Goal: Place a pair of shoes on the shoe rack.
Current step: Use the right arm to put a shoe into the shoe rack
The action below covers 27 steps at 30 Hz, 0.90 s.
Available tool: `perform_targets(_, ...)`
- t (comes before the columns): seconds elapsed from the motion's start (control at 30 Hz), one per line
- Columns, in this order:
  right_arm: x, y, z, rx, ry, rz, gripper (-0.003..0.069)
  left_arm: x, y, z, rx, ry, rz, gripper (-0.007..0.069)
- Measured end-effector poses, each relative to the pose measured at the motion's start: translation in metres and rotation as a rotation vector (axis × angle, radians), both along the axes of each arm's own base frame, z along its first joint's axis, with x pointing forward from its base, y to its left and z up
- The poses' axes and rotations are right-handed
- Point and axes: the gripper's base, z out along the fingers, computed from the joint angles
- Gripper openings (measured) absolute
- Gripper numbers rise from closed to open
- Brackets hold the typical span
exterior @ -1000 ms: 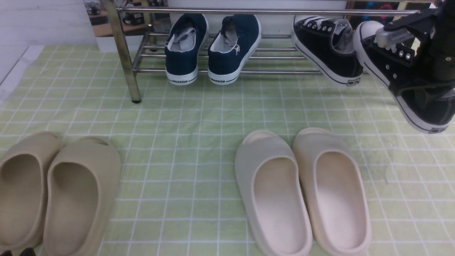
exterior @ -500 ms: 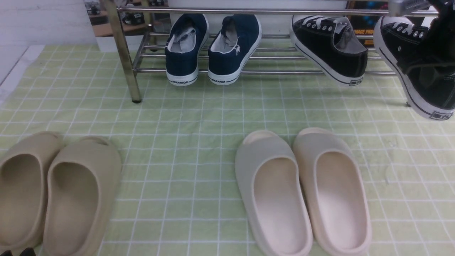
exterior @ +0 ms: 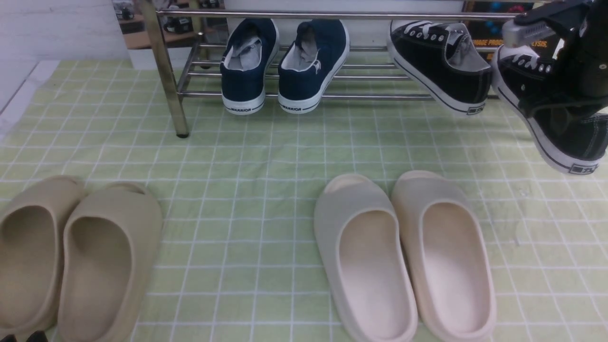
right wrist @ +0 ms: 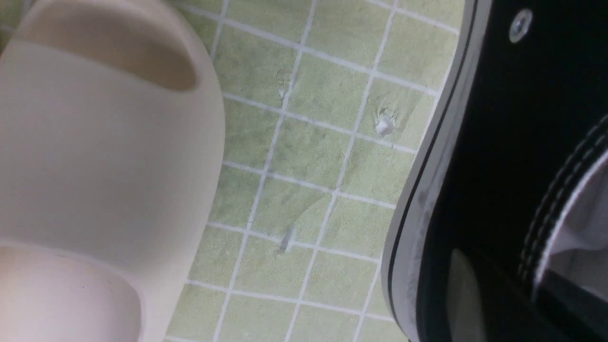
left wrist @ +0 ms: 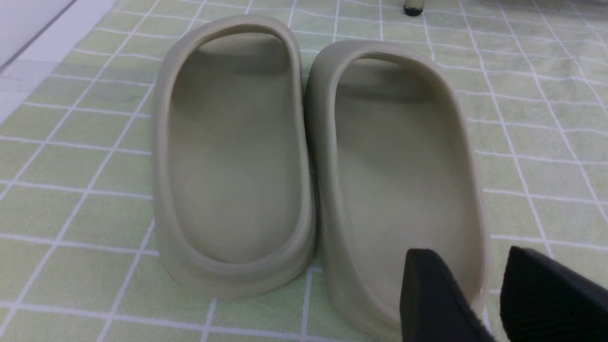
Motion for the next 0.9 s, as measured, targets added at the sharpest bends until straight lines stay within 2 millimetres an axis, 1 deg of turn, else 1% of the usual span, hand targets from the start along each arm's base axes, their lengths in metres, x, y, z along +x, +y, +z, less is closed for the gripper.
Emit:
perform_targets(0.13,0.003,-0.001,-0.004,-0.017,0.003,0.001,0.0022,0.000,0.000,0.000,0.000,0.000,0.000,0.0239)
perform_targets(0.33,0.012,-0.003,-0.007,-0.048,-0.058,0.015,0.0022,0.000,0.000,0.000,0.000,0.000,0.000,0.0239)
perform_targets(0.43,0.017,-0.003,-0.012,-0.059,-0.068,0.022,0.0022,0.000,0.000,0.000,0.000,0.000,0.000,0.0239)
perform_targets(0.57,0.028,-0.002,-0.024,-0.081,-0.089,0.057,0.0022,0.000,0.000,0.000,0.000,0.000,0.000,0.0239)
perform_targets(0.63,0.035,-0.003,-0.027,-0.106,-0.125,0.075,0.0022,0.000,0.000,0.000,0.000,0.000,0.000,0.0239)
perform_targets(0.77,0.044,-0.003,-0.028,-0.128,-0.202,0.099,0.0022,0.000,0.000,0.000,0.000,0.000,0.000,0.0239)
perform_targets(0.9,0.050,-0.002,-0.029,-0.136,-0.248,0.115,0.0022,0.000,0.000,0.000,0.000,0.000,0.000,0.0239)
